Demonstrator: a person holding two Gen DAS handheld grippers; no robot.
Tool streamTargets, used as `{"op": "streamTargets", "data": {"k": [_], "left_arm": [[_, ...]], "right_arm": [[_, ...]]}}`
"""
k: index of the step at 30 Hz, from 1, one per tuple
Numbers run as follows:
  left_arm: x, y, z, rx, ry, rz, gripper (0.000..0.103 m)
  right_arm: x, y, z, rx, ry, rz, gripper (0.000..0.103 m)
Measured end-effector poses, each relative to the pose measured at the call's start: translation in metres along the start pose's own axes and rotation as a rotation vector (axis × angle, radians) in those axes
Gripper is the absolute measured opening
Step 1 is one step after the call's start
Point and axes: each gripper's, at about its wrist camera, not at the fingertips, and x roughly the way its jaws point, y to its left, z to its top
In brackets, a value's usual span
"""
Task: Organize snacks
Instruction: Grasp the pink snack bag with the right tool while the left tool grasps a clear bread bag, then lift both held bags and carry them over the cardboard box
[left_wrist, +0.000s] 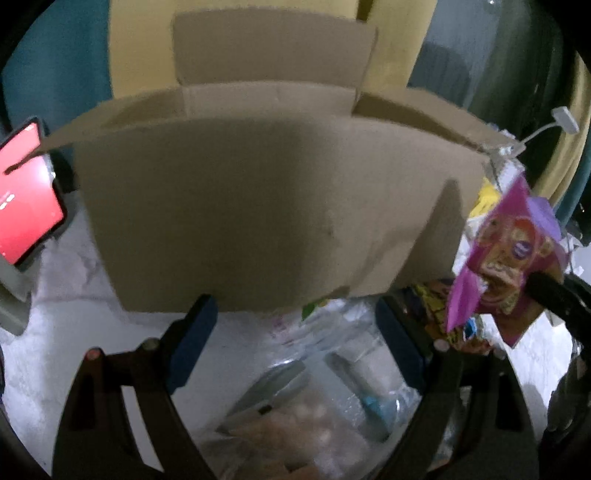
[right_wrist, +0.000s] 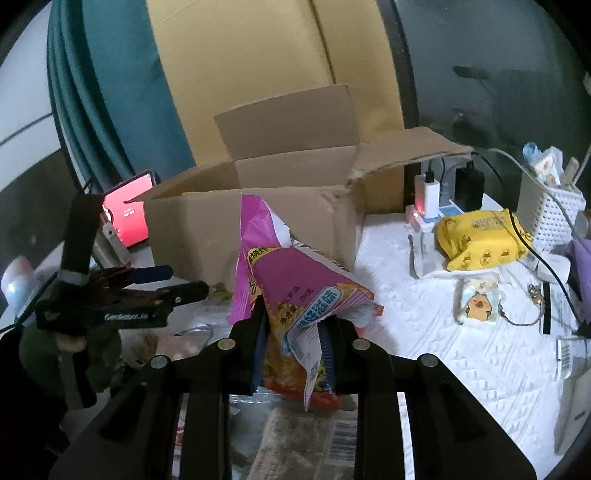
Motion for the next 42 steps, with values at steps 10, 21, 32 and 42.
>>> {"op": "streamTargets", "data": {"k": [10,21,32,42], "left_arm": [[0.058,0.002,-0.001,-0.08,0.21,0.045,0.089],[0.037,0.013,-0.008,-0.118,0.119,0.023,0.058],[-0.016,0.037,-0.055,-0.119,0.106,-0.05,0.05],[-0.073,0.061,-0.088,-0.107,0.057,-0.108,0.05]], "right_arm": [[0.001,-0.028,0.002,0.038,-0.048,0.065,0.028],[0.014,-0.032,-0.002,0.038,-0.015,0.089,0.028],[-0.003,-0.007,-0.005,0.001,-0.011,0.06,0.028],[-0.021,0.026,-0.011,-0.033,-0.015,0.046,0.028]]}}
